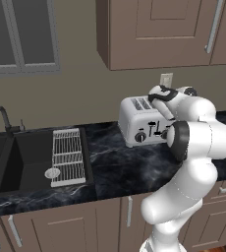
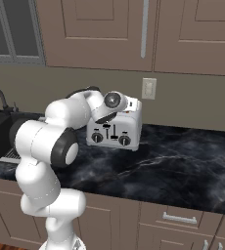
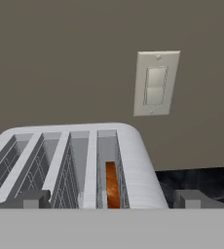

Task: Start the toaster. Once the lever pops up, take the bread to the plate on the dining counter.

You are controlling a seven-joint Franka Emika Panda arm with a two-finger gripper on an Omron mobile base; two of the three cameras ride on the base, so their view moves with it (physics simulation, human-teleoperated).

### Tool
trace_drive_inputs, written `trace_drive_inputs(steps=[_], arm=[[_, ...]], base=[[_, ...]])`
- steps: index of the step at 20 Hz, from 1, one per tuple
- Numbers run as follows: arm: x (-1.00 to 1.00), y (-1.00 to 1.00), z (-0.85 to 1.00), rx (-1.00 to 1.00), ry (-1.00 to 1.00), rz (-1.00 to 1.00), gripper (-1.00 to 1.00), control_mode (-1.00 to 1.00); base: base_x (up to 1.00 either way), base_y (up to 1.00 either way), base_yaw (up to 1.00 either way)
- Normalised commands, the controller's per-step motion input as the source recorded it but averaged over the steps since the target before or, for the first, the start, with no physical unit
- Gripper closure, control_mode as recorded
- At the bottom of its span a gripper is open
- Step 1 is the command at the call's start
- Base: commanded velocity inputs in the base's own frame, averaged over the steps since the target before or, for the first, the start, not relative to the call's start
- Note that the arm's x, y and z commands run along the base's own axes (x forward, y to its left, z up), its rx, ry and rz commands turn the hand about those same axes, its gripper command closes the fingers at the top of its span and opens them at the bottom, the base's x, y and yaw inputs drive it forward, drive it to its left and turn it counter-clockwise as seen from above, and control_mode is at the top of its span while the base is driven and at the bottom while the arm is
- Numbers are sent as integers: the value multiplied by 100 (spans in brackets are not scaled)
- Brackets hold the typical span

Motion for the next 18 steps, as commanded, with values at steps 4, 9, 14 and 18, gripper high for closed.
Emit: trace_drive_inputs(steps=[4, 9, 14, 18], arm=[[0, 0, 0, 0, 0, 0, -100, -100], [0, 0, 0, 0, 0, 0, -100, -100], [0, 0, 0, 0, 0, 0, -100, -100], [0, 0, 0, 0, 0, 0, -100, -100]], base=[[0, 0, 0], [0, 0, 0], [0, 0, 0], [0, 0, 0]])
